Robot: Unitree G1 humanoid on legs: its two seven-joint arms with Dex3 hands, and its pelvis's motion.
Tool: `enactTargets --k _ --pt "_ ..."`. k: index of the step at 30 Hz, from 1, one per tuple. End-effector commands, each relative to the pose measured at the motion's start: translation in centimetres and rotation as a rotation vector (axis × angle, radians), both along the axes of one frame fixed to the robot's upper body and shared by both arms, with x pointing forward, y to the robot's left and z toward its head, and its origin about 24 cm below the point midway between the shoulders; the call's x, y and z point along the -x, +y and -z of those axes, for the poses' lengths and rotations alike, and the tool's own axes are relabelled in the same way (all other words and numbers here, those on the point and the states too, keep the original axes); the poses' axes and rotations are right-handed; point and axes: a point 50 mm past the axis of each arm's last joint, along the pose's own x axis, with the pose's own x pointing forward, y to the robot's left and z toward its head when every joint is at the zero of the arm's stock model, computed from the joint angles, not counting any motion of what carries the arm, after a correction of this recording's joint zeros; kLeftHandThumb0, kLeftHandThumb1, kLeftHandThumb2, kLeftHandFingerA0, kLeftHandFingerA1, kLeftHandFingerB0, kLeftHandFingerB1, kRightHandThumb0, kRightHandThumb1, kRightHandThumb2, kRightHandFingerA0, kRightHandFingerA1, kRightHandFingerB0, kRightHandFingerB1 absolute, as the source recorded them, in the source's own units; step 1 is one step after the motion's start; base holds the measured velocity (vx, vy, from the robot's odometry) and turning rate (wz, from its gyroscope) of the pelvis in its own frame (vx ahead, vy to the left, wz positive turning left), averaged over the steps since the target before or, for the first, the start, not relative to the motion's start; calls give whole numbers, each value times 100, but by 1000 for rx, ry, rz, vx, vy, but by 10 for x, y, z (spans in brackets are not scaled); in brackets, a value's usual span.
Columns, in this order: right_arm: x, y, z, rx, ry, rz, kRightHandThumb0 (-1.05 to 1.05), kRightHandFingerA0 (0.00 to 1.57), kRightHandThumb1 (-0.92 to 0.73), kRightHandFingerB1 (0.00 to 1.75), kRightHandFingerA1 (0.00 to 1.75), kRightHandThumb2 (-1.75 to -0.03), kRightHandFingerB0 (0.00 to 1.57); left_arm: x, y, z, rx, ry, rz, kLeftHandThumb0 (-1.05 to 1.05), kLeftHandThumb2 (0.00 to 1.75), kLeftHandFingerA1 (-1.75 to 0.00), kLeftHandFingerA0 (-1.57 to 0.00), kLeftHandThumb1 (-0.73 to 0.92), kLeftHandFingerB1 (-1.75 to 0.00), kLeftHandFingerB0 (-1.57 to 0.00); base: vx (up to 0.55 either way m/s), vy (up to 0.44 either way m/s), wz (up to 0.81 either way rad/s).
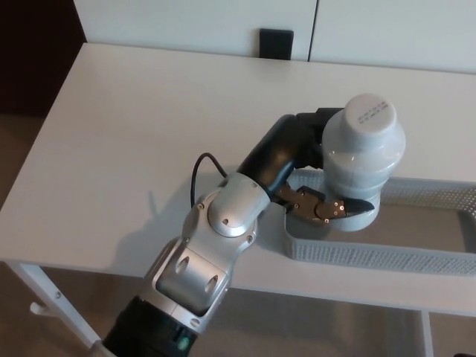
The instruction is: The robot walk up to a desk on which a bottle is kept on the left hand side and a container is kept on the right hand side. The robot uses its left hand to pick up the bottle and places it in the container.
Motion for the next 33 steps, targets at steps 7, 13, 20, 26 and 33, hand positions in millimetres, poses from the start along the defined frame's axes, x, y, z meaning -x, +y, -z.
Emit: enactTargets --k 7,13,20,26,33 --pt "-1 -3 -2 24 -2 -26 -58 78 -49 46 52 -56 78 -3 0 -5 -18 -56 -6 -25 86 -118 -116 71 -114 -88 0 0 0" --pt "0 0 -6 36 -8 -37 -59 76 -49 47 55 -56 79 -9 11 0 -100 -74 -30 -20 88 -117 -121 70 -121 -84 0 0 0" --pt "-2 -1 -3 25 -9 -36 -61 78 -47 47 54 -56 80 -20 29 12 -257 -27 -43 -85 86 0 0 50 -1 0 0 0 0" --pt "-2 -2 -1 22 -9 -30 -60 79 -48 46 53 -56 80 -23 39 18 -277 15 -57 -91 58 0 0 56 -9 0 0 0 0" --pt "-4 1 -7 27 -26 -45 -58 74 -50 46 54 -57 76 -24 47 22 -294 18 -60 -95 61 0 0 56 -8 0 0 0 0"
